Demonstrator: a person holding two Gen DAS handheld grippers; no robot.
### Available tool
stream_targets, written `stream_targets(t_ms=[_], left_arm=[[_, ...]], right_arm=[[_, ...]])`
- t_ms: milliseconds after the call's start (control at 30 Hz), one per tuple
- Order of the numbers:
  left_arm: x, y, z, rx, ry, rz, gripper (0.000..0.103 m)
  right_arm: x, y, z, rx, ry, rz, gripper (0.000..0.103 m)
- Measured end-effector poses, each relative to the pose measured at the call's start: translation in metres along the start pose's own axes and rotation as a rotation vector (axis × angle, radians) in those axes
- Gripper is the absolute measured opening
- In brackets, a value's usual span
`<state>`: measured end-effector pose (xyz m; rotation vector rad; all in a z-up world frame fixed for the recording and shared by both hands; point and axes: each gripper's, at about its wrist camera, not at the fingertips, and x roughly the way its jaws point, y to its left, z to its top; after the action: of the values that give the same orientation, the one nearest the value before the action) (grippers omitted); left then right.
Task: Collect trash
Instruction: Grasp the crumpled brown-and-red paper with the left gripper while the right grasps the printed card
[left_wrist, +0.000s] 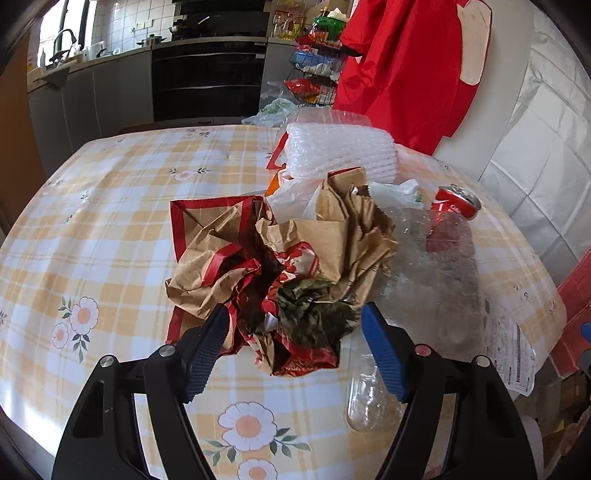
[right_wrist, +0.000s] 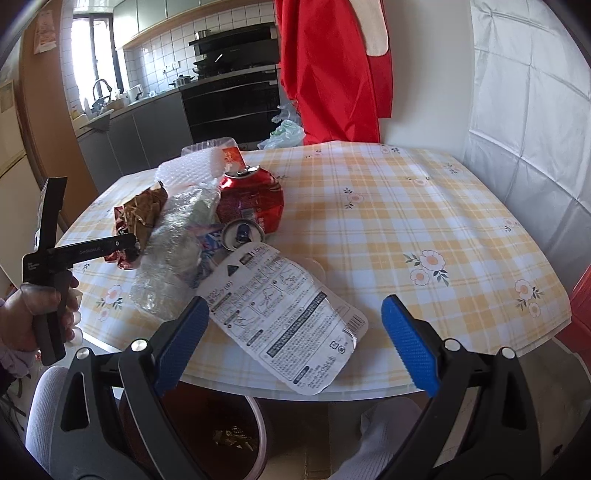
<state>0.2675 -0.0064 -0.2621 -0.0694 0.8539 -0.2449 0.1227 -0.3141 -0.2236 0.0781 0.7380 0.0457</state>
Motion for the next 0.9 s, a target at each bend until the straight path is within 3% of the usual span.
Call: stream_targets(t_ms=[133, 167, 300, 433, 667, 900], left_arm=[[0.013, 0.004, 0.000, 0.027, 0.011, 0.007, 0.068], [0.014, 0.004, -0.001, 0.034, 0.008, 0.020, 0.053], [0.007, 0.008, -0.002, 0.044, -0.010, 0.018, 0.034], [-0.010, 0.013, -0.003, 0.047, -0.056, 0.032, 0.031], [-0.059, 0.034, -0.003, -0.045, -0.141, 0.044, 0.030], [-0.114, 0.027, -0.023, -0.051, -0.211, 0.025, 0.030]], right_arm=[[0.011, -0.003, 0.000, -0.021, 0.014, -0.014, 0.093], [0.013, -0.003, 0.000, -0.028, 0.017, -0.017, 0.093], [0.024, 0.000, -0.002, -0.069, 0.040, -0.028, 0.093], [0.034, 0.005, -0.005, -0.097, 0.066, -0.022, 0.093], [0.059, 0.030, -0.018, -0.224, 0.126, 0.009, 0.093], [0.100, 0.049, -0.030, -0.361, 0.209, -0.026, 0.093]])
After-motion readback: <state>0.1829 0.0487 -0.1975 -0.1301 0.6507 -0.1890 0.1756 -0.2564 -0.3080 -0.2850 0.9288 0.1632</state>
